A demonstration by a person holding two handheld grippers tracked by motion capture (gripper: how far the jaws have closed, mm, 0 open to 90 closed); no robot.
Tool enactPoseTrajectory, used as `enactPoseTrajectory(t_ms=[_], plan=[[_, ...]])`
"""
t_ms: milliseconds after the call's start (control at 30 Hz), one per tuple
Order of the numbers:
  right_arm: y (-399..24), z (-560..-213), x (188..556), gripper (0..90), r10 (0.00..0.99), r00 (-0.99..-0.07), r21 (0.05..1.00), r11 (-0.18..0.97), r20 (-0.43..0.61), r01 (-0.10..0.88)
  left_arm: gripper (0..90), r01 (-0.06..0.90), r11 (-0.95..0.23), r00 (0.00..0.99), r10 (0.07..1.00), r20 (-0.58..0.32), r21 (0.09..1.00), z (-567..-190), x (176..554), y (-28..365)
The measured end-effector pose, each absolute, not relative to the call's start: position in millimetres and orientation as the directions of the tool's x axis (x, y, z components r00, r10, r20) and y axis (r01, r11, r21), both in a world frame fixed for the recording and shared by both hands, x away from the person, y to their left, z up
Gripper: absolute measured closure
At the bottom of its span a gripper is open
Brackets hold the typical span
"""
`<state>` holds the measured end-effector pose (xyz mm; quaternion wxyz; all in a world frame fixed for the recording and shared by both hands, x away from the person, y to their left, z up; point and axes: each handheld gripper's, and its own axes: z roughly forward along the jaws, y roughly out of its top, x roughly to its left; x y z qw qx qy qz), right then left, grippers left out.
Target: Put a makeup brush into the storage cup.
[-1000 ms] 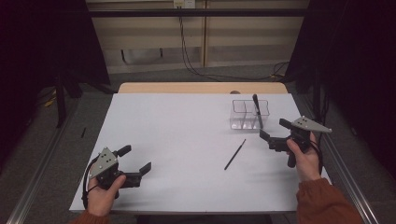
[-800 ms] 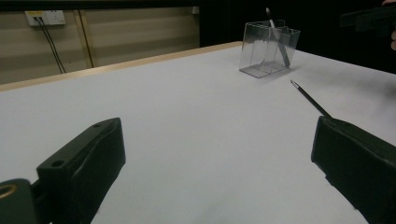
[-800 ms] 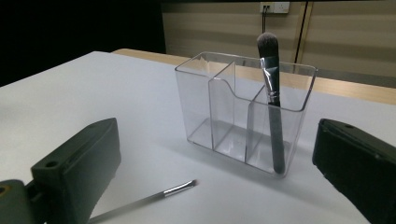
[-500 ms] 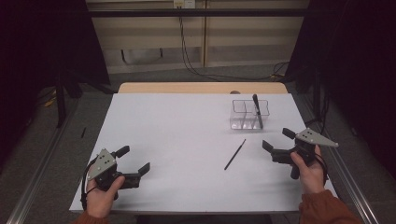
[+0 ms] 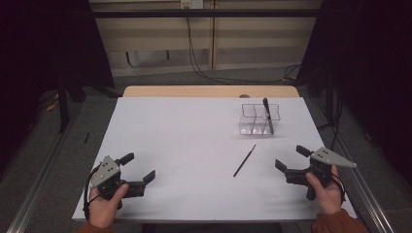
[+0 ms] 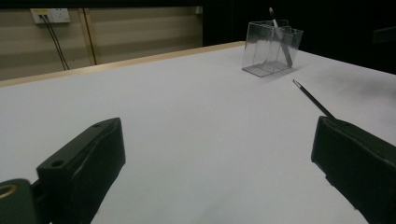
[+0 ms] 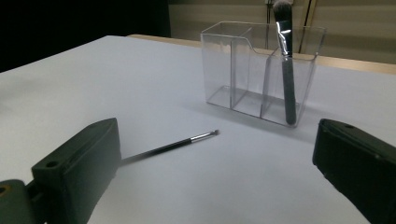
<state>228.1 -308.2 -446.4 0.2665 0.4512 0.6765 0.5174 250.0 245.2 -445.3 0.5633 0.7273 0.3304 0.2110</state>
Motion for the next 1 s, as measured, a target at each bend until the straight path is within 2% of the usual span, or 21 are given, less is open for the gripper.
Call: enactPoseTrajectory(t_ms=[300, 1000], plan=[[-313.6, -451.3, 219.2, 0.8, 0.899, -0.426, 0.943, 0.055, 0.096, 0.329, 2.7, 0.229, -0.145, 0.7, 0.712, -0.059, 0.963, -440.9, 242.9, 244.6], [-305.3, -447.9, 221.9, 0.5, 0.885, -0.457, 0.946, 0.067, 0.09, 0.316, 2.7, 0.233, -0.143, 0.695, 0.717, -0.061, 0.962, -441.5, 247.9, 244.8]])
